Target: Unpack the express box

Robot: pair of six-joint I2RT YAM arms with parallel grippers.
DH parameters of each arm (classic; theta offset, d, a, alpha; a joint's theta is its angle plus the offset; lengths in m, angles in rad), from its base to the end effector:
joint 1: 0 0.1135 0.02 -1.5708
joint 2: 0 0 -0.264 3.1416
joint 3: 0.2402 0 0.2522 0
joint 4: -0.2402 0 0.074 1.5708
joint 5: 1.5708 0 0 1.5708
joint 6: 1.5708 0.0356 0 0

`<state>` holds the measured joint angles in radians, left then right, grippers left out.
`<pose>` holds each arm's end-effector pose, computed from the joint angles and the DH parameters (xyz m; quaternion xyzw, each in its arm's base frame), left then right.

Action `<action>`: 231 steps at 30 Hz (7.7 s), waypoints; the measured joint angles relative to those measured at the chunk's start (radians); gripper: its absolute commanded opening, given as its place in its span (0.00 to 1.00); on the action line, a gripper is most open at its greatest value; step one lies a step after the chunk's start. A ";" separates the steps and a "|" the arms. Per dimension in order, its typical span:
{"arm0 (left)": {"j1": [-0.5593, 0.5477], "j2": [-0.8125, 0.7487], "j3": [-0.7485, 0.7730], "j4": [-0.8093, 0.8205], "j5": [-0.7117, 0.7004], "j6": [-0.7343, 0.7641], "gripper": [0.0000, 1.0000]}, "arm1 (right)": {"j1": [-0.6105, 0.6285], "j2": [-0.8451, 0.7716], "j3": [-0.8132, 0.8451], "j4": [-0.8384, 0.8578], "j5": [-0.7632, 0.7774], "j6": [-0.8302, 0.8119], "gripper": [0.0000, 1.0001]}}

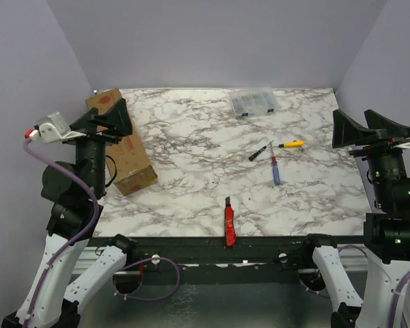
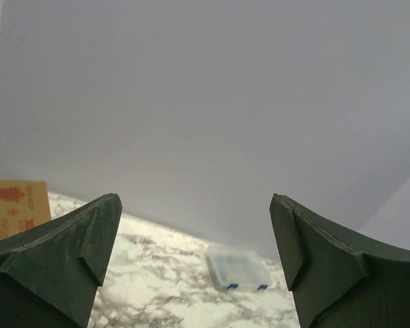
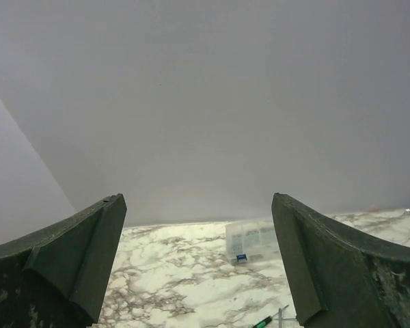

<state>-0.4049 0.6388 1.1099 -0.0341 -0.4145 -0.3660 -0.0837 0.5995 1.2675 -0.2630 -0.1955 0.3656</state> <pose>0.0936 -0.0245 0.4807 -0.1633 0.5288 -0.2080 0.8065 0.0577 0.0021 0.5042 0.0426 0.5522 0.1699 0.8151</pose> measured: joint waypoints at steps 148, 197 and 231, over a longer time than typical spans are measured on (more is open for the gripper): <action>0.358 0.774 -0.275 -0.038 0.856 -0.227 0.42 | 0.753 1.166 -0.100 0.344 -0.155 0.389 0.69; 0.471 0.733 -0.335 -0.201 0.733 -0.188 0.83 | 0.684 1.081 -0.060 0.202 -0.144 0.245 0.85; 0.248 0.808 -0.136 -0.140 0.826 0.006 0.82 | 0.963 1.041 -0.107 0.263 -0.022 0.192 1.00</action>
<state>-0.1566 1.4464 0.9737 -0.1738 0.4110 -0.3595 0.8791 1.6409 1.1606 -0.0002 -0.2173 0.5571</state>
